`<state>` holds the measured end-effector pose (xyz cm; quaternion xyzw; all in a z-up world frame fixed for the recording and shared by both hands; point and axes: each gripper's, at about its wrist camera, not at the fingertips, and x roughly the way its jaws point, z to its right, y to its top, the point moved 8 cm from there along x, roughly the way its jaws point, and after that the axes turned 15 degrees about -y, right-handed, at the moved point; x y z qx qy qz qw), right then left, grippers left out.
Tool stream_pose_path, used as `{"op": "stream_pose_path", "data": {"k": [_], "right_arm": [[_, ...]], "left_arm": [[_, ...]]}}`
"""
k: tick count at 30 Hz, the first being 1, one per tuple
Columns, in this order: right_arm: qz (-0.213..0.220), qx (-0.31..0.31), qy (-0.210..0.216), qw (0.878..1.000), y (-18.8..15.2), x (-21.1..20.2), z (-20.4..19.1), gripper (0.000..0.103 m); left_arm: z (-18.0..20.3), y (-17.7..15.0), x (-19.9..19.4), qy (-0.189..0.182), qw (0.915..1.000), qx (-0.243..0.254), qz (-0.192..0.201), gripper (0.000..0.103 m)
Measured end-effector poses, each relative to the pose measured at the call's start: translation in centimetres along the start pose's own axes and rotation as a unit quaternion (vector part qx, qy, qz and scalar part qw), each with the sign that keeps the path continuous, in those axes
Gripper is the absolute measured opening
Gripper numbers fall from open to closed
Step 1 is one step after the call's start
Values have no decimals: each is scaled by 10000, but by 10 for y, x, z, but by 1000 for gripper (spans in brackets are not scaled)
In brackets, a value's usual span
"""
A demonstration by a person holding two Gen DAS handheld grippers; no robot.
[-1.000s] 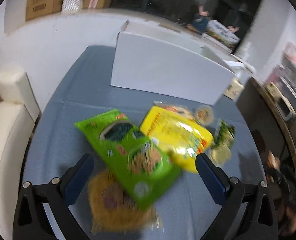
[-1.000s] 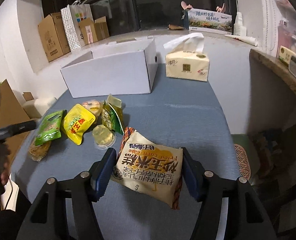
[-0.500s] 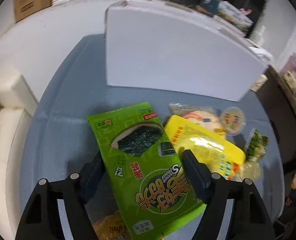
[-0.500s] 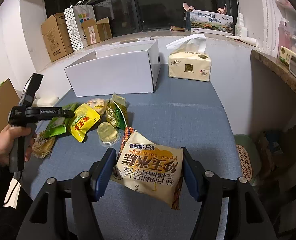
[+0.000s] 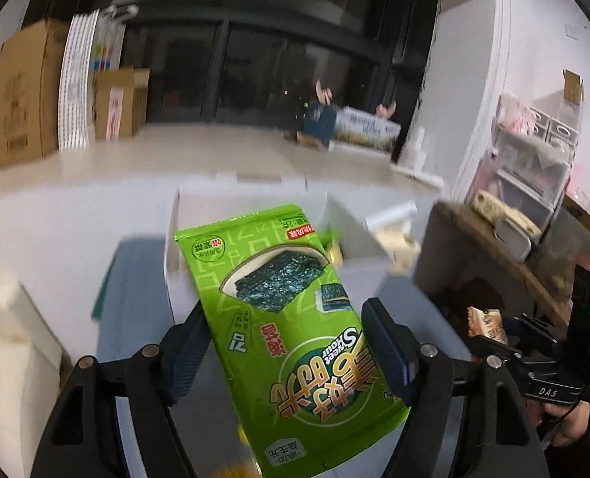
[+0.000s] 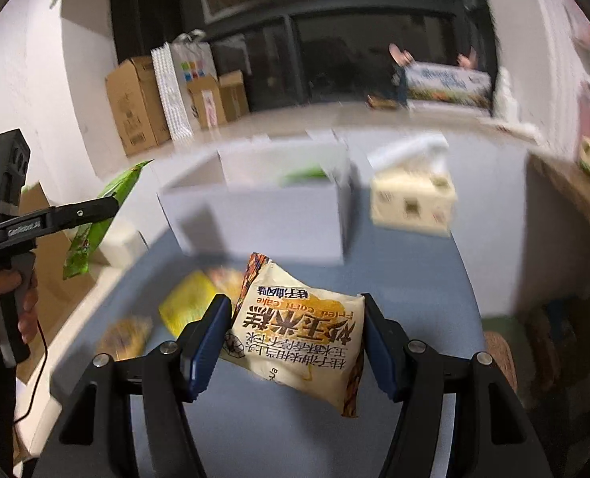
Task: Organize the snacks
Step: 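Place the cracker bag and seaweed pack into the white box, then move the right gripper toward the yellow bag on the table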
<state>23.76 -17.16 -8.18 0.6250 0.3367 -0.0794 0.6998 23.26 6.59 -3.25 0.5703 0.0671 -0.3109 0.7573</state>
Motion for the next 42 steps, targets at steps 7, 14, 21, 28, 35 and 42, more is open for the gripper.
{"op": "stream_pose_path", "data": {"k": [7, 14, 21, 28, 35, 42], "right_arm": [[-10, 308, 166, 9994, 106, 75, -26, 68], [-343, 16, -128, 9993, 149, 146, -33, 93], [-223, -44, -234, 9995, 144, 141, -30, 103], [55, -82, -76, 9999, 136, 102, -34, 103], [440, -410, 370, 9975, 82, 26, -48, 103], [248, -609, 452, 9968, -7, -12, -52, 103]], "left_arm": [[-40, 89, 62, 49, 9998, 191, 98, 79], [-88, 108, 116, 480, 9988, 13, -112, 103], [-101, 90, 111, 422, 9989, -142, -173, 103], [-67, 75, 66, 242, 9996, 108, -56, 103], [-15, 24, -4, -1, 9991, 421, 96, 103], [25, -62, -52, -112, 9992, 363, 75, 103]]}}
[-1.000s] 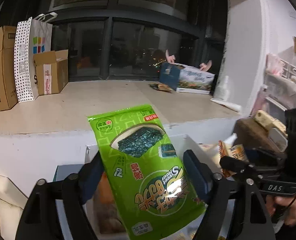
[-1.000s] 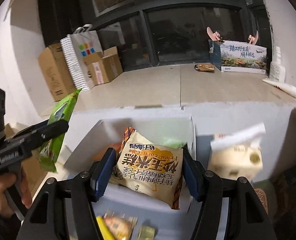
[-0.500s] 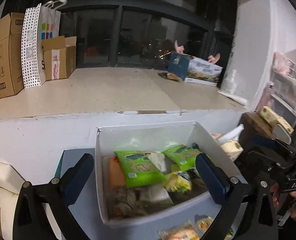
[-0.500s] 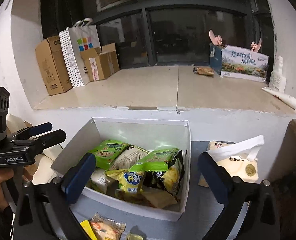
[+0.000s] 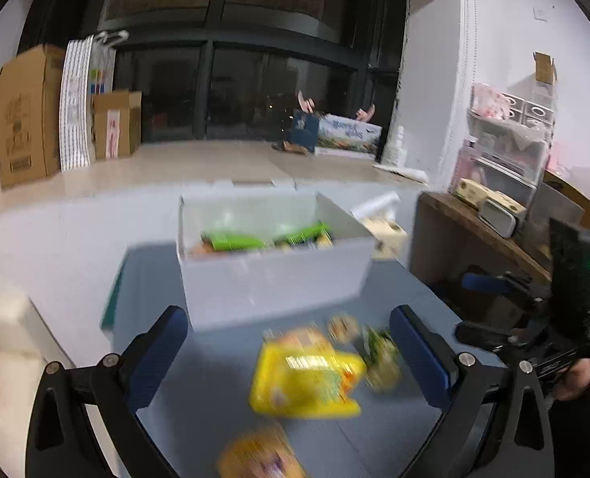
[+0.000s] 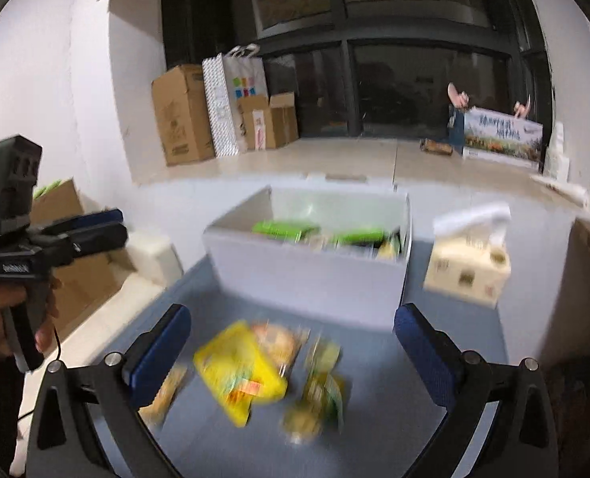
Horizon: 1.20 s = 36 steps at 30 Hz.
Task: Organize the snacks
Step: 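Move the right gripper toward the yellow bag on the table, then grasp the yellow bag with the right gripper while the left grasps the round Lay's pack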
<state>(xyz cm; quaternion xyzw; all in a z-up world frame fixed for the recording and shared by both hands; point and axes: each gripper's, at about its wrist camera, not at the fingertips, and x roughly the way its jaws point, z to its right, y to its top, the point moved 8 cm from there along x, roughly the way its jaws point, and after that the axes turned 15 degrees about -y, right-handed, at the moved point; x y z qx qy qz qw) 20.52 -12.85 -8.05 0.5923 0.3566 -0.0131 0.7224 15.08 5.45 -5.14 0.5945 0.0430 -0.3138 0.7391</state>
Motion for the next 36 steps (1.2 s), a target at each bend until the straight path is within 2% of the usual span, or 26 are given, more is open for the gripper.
{"op": "stream_pose_path", "data": {"k": [5, 9, 13, 17, 23, 28, 30, 31, 32, 34, 36], "right_arm": [[-188, -274, -11, 9994, -53, -14, -14, 103], [-352, -704, 31, 9969, -76, -11, -27, 103], [-517, -993, 199, 9935, -79, 3, -47, 103], [-649, -1526, 199, 9860, -71, 40, -74, 103], [-972, -2095, 41, 9730, -65, 104, -102, 103], [-1390, -2237, 1, 9647, -79, 133, -106, 103], [-1586, -2097, 105, 9648, -87, 136, -105, 99], [-1603, -2022, 135, 9660, -87, 135, -104, 88], [-1615, -1967, 170, 9669, -87, 132, -101, 83], [-1601, -1831, 282, 9696, -86, 124, -98, 62], [-1565, -1678, 366, 9726, -86, 114, -93, 50]], "left_arm": [[13, -55, -12, 142, 9989, -355, -278, 103], [15, -84, -25, 153, 9976, -596, -310, 103], [5, -96, -30, 356, 9962, -695, -395, 103], [-9, -105, -28, 470, 9934, -928, -485, 103], [-14, -115, -23, 465, 9919, -1022, -591, 103], [-18, -125, -18, 441, 9904, -1111, -699, 103], [-20, -129, -16, 463, 9896, -1147, -733, 103], [-21, -130, -15, 460, 9891, -1188, -742, 103], [-21, -131, -14, 454, 9888, -1211, -747, 103], [-21, -133, -11, 455, 9884, -1227, -767, 103], [-20, -135, -7, 455, 9881, -1218, -824, 103]]}}
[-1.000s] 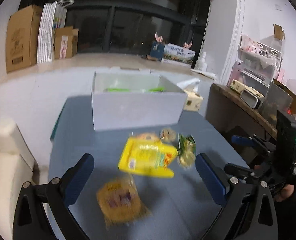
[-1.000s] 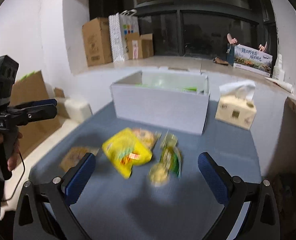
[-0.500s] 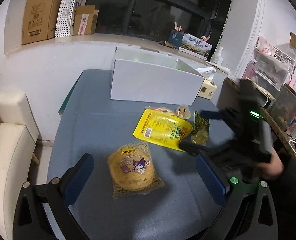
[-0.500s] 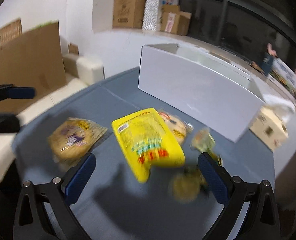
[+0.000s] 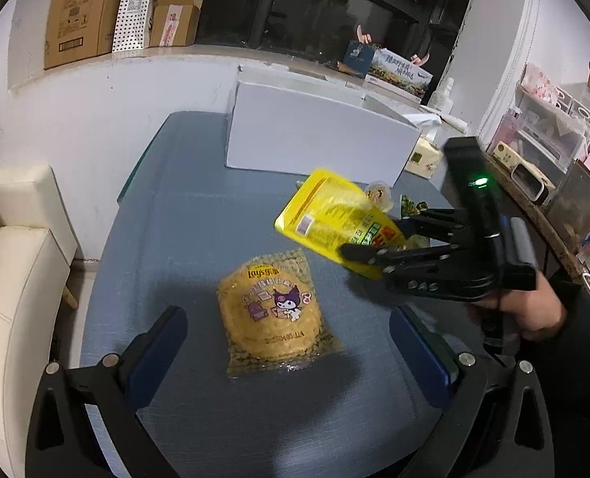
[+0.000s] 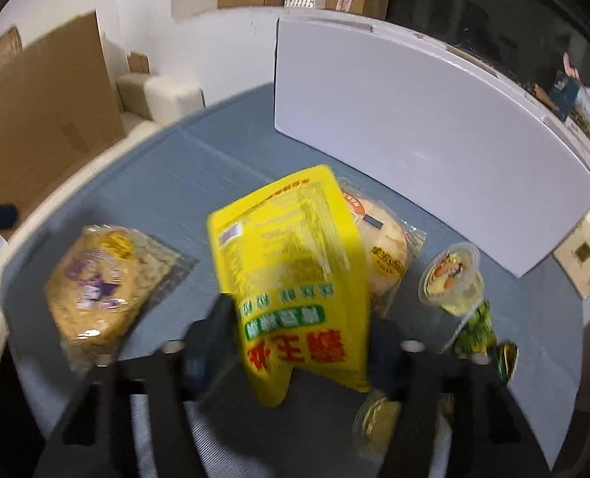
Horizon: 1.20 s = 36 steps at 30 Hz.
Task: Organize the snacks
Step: 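Grasp the yellow bag with the right gripper while the left grasps the round Lay's pack, then drop the yellow bag and round Lay's pack into the white box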
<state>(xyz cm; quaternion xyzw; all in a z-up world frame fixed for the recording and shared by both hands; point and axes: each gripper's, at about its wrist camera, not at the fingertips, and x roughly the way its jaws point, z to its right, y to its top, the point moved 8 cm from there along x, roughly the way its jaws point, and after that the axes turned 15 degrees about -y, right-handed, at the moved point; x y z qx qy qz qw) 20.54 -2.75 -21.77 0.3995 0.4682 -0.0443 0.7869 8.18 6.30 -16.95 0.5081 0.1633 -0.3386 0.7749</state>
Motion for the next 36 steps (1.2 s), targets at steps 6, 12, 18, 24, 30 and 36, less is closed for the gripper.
{"op": "stream_pose_path", "data": {"k": [6, 12, 18, 24, 30, 36], "right_arm": [[226, 597, 434, 9970, -14, -32, 17, 40], [661, 1103, 459, 9906, -24, -85, 43, 39], [947, 1544, 247, 9831, -39, -126, 71, 39], [1006, 1704, 203, 9800, -44, -134, 74, 39], [1137, 2091, 410, 9704, -46, -139, 87, 39], [1272, 2707, 522, 9528, -16, -135, 124, 39]], "left_arm": [[0, -1, 15, -19, 9999, -24, -153, 103], [-7, -1, 42, 110, 9991, -131, -385, 103], [-24, -5, 71, 511, 9960, -211, -697, 103], [-24, -1, 76, 748, 9947, 230, -672, 77], [-11, 12, 55, 356, 9981, 324, -376, 77], [19, 97, 30, 30, 9970, 688, 340, 77]]}}
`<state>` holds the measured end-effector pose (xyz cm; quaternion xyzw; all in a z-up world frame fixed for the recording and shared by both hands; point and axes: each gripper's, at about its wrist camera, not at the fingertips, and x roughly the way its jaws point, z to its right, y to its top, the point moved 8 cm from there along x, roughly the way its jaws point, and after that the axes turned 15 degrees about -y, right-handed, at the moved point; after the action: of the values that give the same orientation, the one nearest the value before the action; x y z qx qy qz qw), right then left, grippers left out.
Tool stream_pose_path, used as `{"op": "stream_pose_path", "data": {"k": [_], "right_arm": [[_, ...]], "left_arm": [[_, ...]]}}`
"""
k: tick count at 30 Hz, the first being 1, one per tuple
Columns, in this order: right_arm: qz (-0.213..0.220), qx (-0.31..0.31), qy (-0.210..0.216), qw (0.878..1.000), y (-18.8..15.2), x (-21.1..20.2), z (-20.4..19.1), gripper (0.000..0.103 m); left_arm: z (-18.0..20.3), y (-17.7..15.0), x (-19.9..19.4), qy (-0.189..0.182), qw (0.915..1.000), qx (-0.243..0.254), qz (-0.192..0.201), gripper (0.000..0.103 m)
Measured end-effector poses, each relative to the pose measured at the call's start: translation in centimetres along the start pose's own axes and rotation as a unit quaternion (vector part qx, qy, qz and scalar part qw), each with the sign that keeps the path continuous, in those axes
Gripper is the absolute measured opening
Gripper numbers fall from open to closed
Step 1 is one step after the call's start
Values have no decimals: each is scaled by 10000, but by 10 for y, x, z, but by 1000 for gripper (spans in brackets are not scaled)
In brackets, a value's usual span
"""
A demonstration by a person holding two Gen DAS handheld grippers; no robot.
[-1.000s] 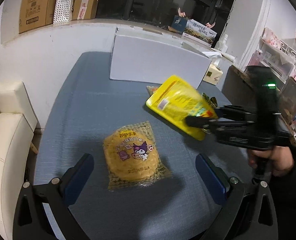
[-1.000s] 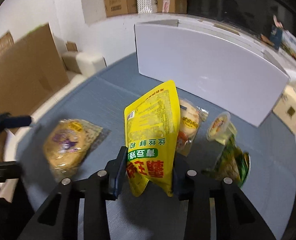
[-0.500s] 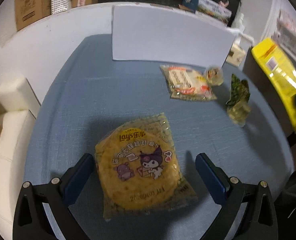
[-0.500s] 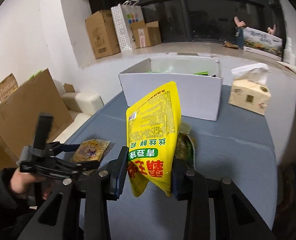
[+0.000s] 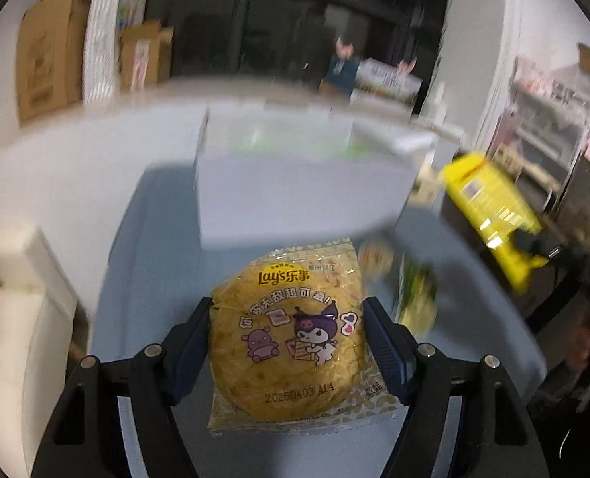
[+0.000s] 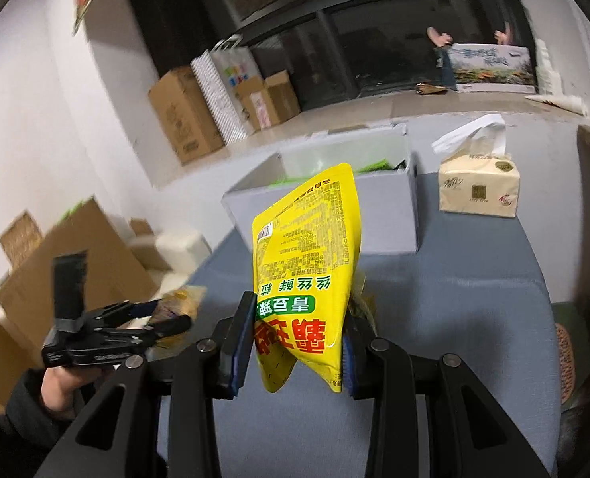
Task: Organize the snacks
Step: 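Drop the yellow bag and round Lay's pack into the white box, then grasp the green seaweed pack with the right gripper while the left grasps the cream bread pack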
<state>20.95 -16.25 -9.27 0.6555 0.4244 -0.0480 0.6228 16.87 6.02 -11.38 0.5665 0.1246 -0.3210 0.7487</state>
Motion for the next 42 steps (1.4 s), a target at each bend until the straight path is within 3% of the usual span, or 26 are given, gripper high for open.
{"op": "stream_pose_path", "data": {"k": [4, 7, 13, 14, 15, 16, 17, 18, 24, 33, 37, 42], "right_arm": [[156, 276, -222, 9992, 50, 25, 11, 39], [190, 466, -298, 9983, 90, 51, 15, 39], [47, 358, -674, 9971, 154, 110, 14, 40], [59, 358, -705, 9969, 162, 118, 14, 47], [44, 355, -723, 9967, 169, 126, 15, 51], [27, 352, -786, 9963, 177, 135, 17, 66], [21, 321, -798, 9963, 180, 141, 17, 91], [-15, 270, -810, 9963, 183, 148, 18, 101], [22, 78, -870, 9962, 179, 144, 16, 103], [494, -485, -751, 9948, 153, 81, -10, 103], [695, -846, -710, 9914, 112, 39, -21, 103], [483, -869, -712, 9925, 41, 11, -16, 103]], "left_arm": [[4, 88, 9, 63, 9981, 464, 399, 78], [-7, 145, 34, 23, 9976, 519, 462, 78], [-37, 213, 100, 293, 9975, 566, 291, 78], [-43, 220, 110, 325, 9979, 506, 253, 83], [-51, 222, 120, 410, 9981, 432, 172, 97], [-57, 222, 128, 511, 9980, 360, 103, 103], [-63, 223, 134, 537, 9981, 290, 98, 103], [-66, 220, 134, 562, 9981, 246, 101, 103], [-75, 204, 120, 730, 9970, 227, 120, 103], [-29, 170, 49, 260, 9970, 540, 490, 103], [5, 128, 10, -4, 9962, 643, 583, 103], [30, 74, -25, -170, 9963, 453, 712, 103]]}}
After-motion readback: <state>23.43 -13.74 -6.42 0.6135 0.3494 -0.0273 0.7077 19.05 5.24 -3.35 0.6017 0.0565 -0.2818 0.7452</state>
